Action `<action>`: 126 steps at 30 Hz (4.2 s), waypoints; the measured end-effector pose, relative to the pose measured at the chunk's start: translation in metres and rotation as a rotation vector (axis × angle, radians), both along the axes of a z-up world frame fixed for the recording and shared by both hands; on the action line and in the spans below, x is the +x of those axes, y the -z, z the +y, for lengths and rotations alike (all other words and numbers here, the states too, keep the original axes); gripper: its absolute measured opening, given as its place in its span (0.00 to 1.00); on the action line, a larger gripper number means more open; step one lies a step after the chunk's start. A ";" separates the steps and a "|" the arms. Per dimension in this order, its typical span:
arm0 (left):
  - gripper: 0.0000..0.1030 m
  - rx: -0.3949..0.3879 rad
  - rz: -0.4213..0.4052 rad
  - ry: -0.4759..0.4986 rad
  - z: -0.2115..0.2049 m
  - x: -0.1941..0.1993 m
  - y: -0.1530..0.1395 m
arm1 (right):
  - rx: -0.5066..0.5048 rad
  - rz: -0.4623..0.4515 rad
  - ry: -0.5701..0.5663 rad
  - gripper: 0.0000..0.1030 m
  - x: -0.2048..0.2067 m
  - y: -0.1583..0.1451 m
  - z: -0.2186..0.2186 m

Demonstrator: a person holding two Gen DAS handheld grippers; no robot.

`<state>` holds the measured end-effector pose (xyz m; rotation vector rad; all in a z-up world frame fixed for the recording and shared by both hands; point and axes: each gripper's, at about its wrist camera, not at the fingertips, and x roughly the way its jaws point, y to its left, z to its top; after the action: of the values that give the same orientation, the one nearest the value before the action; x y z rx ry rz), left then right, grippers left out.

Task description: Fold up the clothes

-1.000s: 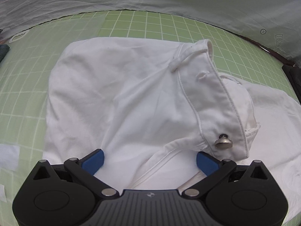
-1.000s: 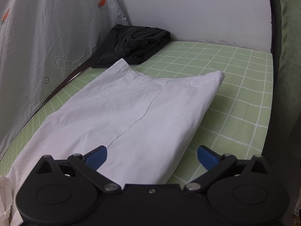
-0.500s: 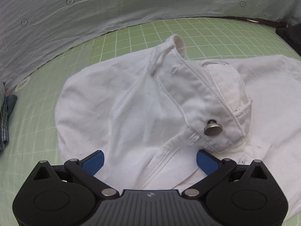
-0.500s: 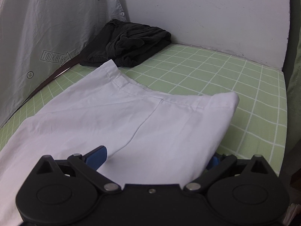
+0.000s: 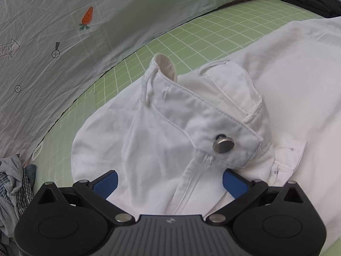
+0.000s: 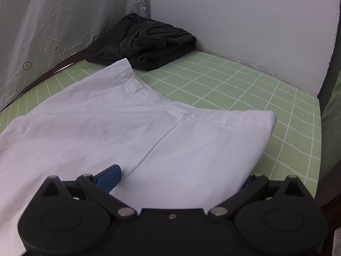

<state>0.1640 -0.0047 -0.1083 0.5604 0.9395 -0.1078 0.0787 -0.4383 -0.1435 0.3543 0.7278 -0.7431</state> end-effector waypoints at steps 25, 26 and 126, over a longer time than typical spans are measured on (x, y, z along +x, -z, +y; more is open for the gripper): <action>1.00 0.050 -0.035 0.044 -0.005 -0.006 0.015 | 0.031 -0.002 0.024 1.00 0.006 -0.001 -0.035; 1.00 0.042 -0.033 0.039 -0.003 -0.006 0.015 | 0.033 -0.001 0.018 1.00 0.007 -0.001 -0.036; 1.00 -0.439 0.146 -0.334 0.125 0.030 0.026 | 0.164 -0.231 -0.668 0.27 0.063 -0.058 0.220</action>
<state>0.1944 0.1201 -0.1346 -0.0135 1.0996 -0.0511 0.1422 -0.2186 -0.0852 0.3119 0.6341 -0.0093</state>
